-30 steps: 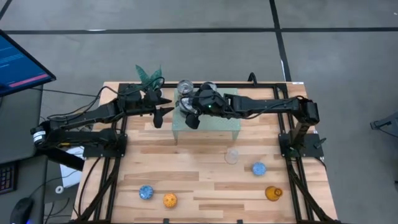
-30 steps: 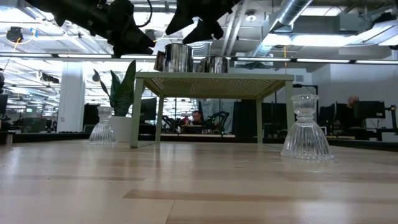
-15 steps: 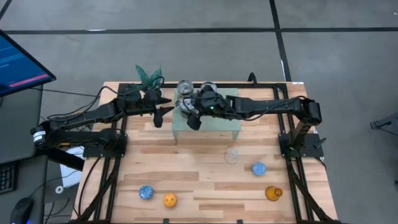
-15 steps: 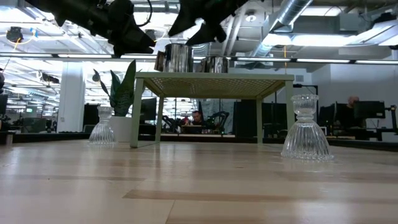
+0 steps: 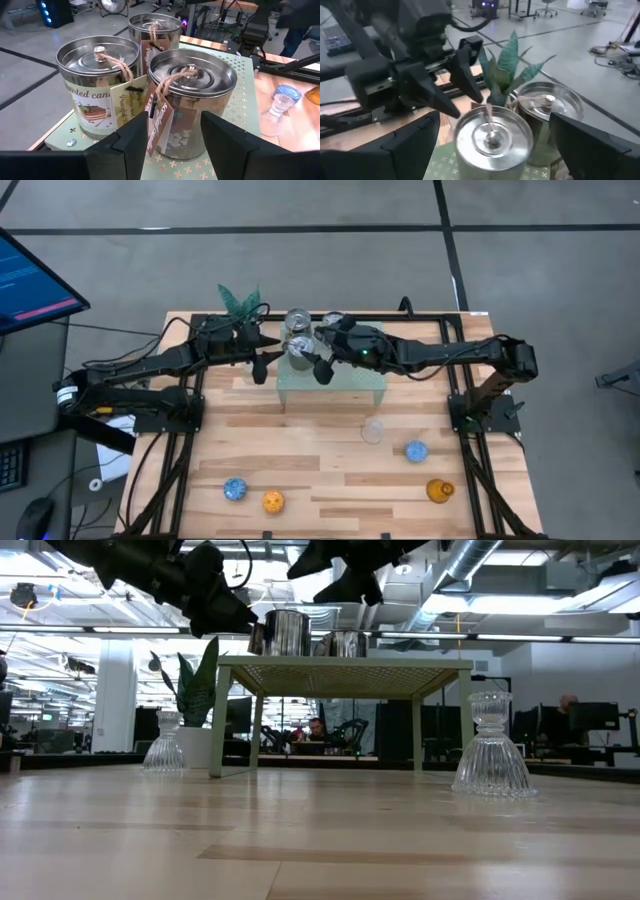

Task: Pick & Place candle stick holders
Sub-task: Put the silver scented candle can on the shelf

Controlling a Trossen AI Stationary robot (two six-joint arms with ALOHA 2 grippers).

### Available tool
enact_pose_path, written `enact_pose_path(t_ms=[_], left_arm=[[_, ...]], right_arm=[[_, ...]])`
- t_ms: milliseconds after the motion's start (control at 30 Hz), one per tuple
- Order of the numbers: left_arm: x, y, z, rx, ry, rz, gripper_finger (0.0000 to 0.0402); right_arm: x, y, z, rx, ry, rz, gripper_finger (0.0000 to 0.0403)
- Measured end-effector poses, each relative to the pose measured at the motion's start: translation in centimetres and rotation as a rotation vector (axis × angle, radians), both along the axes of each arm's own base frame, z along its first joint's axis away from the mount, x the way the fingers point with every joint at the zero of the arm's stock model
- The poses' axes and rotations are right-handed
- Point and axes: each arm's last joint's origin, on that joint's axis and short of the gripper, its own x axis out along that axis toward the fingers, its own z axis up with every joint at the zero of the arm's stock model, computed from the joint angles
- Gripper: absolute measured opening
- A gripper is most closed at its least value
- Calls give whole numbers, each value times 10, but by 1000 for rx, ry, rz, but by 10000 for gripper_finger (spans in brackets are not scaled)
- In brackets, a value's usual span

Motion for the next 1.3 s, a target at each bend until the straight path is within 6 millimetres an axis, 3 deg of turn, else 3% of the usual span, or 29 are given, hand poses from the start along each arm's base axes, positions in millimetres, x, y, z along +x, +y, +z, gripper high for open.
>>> enact_pose_path(t_ms=[333, 733, 1000, 1300], left_arm=[[0, 0, 0, -1, -1, 0, 182], [0, 0, 0, -27, -10, 4, 182], [1, -1, -1, -72, -18, -39, 182], [3, -7, -1, -93, -24, -63, 182]], right_arm=[[20, -5, -34, 5, 67, 0, 366], [21, -4, -36, 38, 75, 48, 366], [32, 2, -56, 44, 105, 64, 366], [33, 10, -57, 49, 111, 87, 360]])
